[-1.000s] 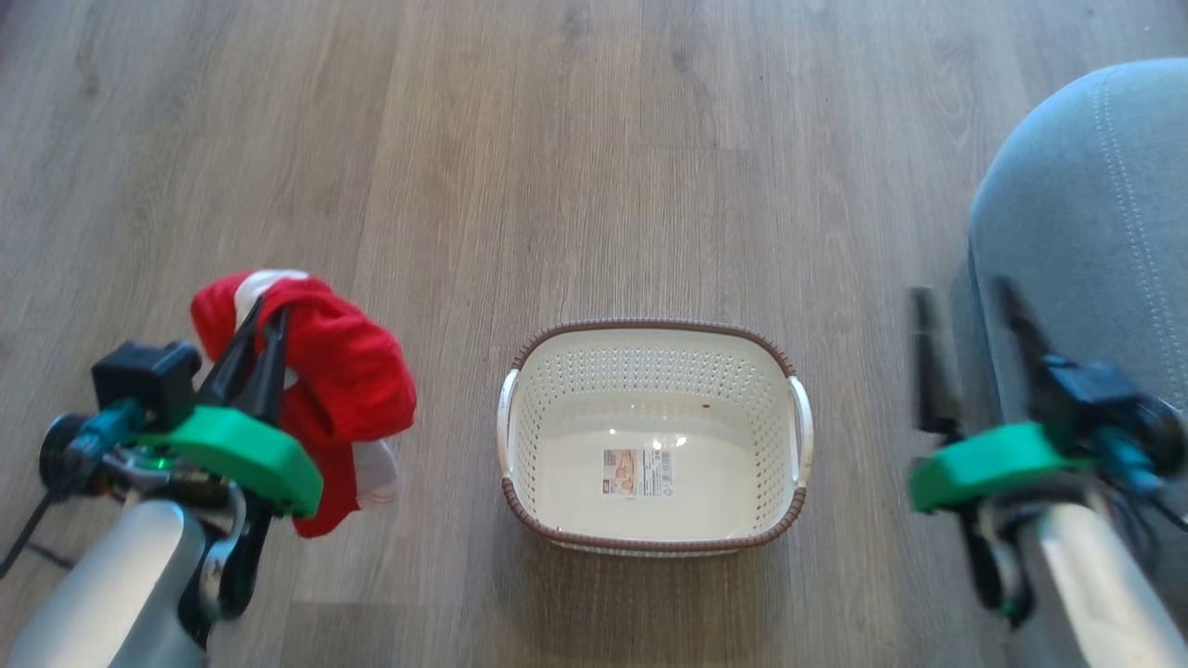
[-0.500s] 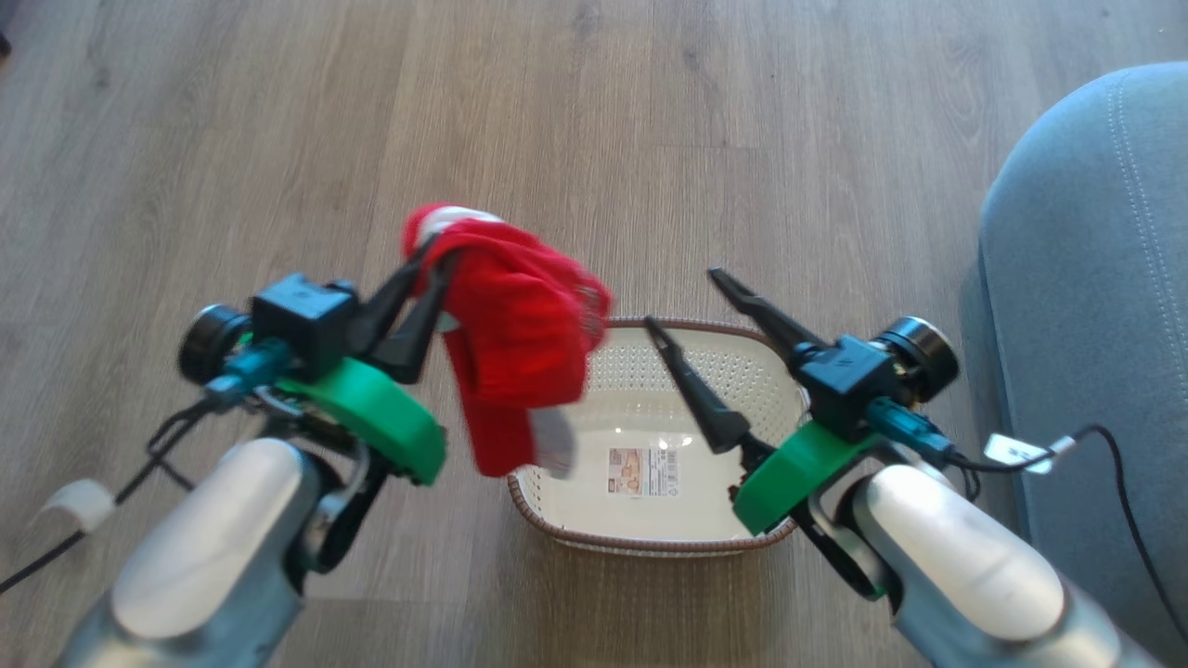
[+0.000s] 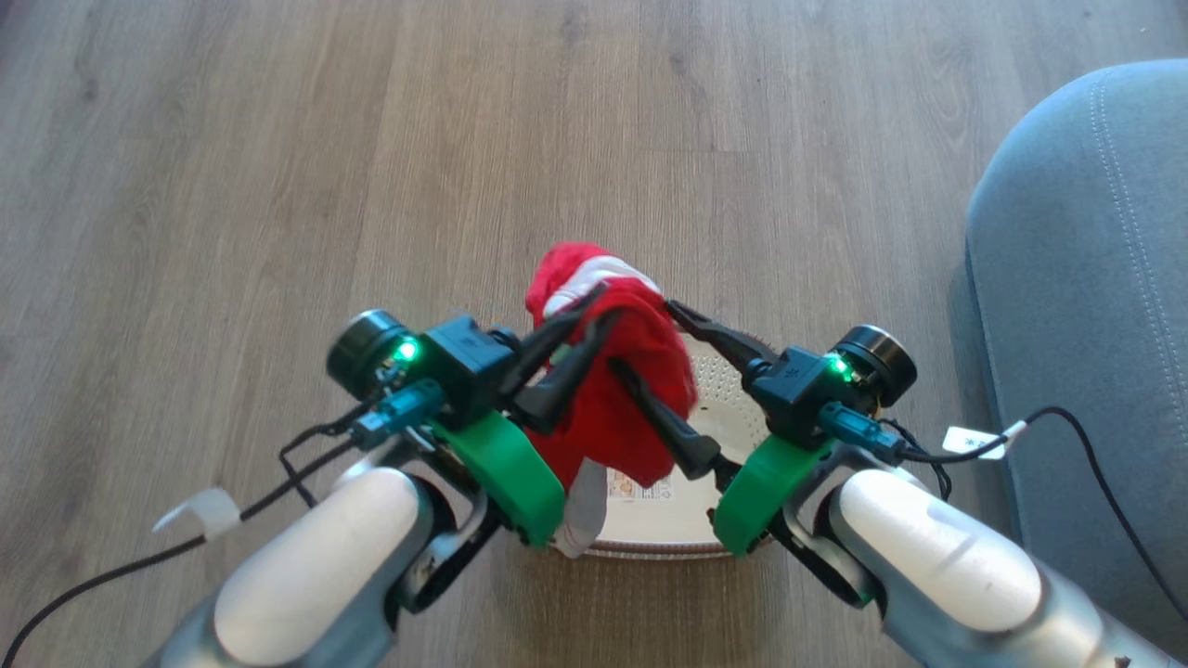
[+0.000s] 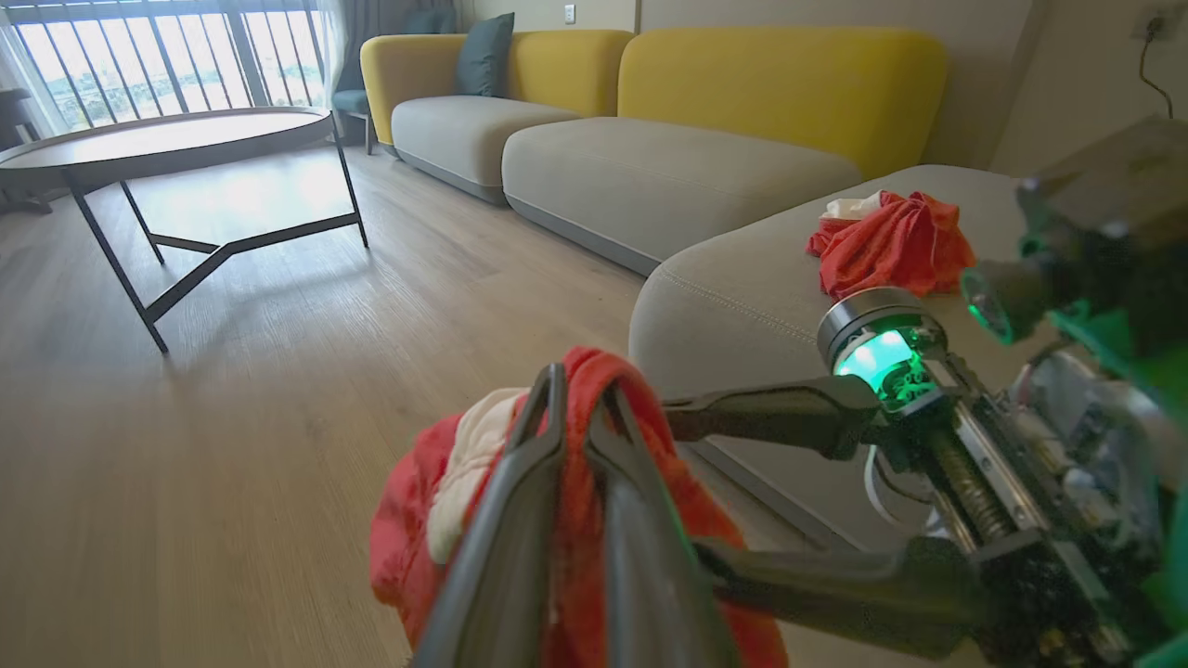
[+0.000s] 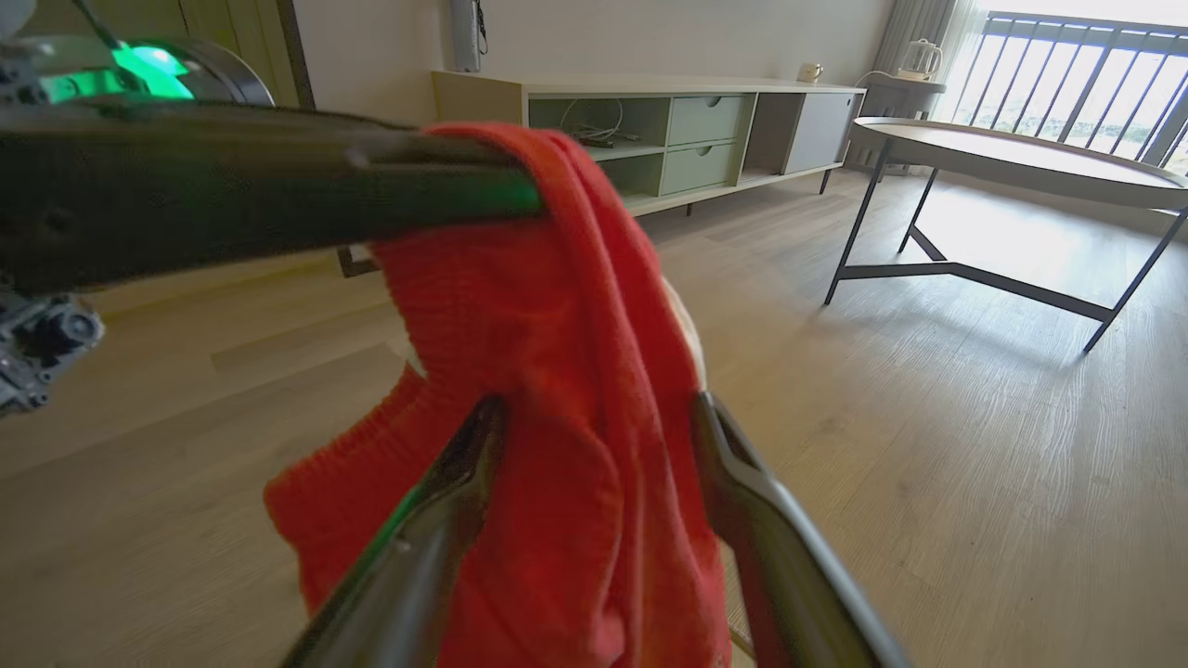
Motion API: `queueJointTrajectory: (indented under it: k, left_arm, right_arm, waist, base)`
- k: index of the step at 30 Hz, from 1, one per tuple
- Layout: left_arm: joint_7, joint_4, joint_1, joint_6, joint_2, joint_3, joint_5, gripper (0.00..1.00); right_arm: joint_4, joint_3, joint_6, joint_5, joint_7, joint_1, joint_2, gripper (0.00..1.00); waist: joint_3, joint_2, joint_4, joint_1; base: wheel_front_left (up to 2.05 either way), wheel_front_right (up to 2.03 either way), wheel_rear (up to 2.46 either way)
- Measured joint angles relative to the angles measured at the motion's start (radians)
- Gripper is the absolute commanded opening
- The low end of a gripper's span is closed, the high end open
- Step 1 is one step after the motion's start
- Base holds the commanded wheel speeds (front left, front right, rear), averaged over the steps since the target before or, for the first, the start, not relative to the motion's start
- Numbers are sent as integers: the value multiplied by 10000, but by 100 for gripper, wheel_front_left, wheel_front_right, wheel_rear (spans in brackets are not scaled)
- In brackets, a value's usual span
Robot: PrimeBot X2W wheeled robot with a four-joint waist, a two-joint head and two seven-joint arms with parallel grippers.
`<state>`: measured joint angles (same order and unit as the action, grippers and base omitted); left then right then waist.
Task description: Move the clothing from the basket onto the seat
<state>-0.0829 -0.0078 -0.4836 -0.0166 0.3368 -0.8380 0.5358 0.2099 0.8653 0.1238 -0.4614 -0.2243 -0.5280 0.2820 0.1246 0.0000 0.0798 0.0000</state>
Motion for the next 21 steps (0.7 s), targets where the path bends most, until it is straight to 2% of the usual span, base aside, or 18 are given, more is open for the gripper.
queueJointTrajectory:
  k: [5,6,7,10,14,16,18,21]
  left_arm:
    - [82,-407,-38,190,-67,-301,-33,0]
    - [82,-462,-40,267,-84,-322,-27,0]
    - [82,-485,-41,267,-98,-355,-19,0]
    - [77,-472,-41,265,-90,-395,-19,0]
    - [25,-376,-41,259,-56,-393,-19,0]
    - [-46,-270,-41,253,-50,-391,-19,41]
    - [-194,-100,-41,255,-38,-364,-19,100]
    - [-422,207,-40,265,21,-324,-19,100]
  right_arm:
    - [142,100,0,-36,107,-3,46,100]
    - [155,150,0,-107,113,-3,52,31]
    - [136,217,0,-228,113,-3,54,0]
    - [12,508,0,-525,119,-14,92,0]
    - [-31,410,0,-663,115,-53,284,0]
    - [-63,207,0,-690,102,-53,414,0]
    - [-132,-50,0,-692,100,-53,472,0]
    - [-301,-439,0,-690,73,-41,606,0]
  waist:
    - [28,0,-42,0]
    - [36,0,-49,0]
    - [45,0,-53,0]
    - [75,0,-91,0]
    - [156,0,-157,0]
    - [183,0,-195,0]
    - [219,0,-256,0]
    - [268,0,-398,0]
  base:
    - [0,0,0]
    - [0,0,0]
    - [0,0,0]
    - [0,0,0]
    - [0,0,0]
    - [0,0,0]
    - [0,0,0]
    - [0,0,0]
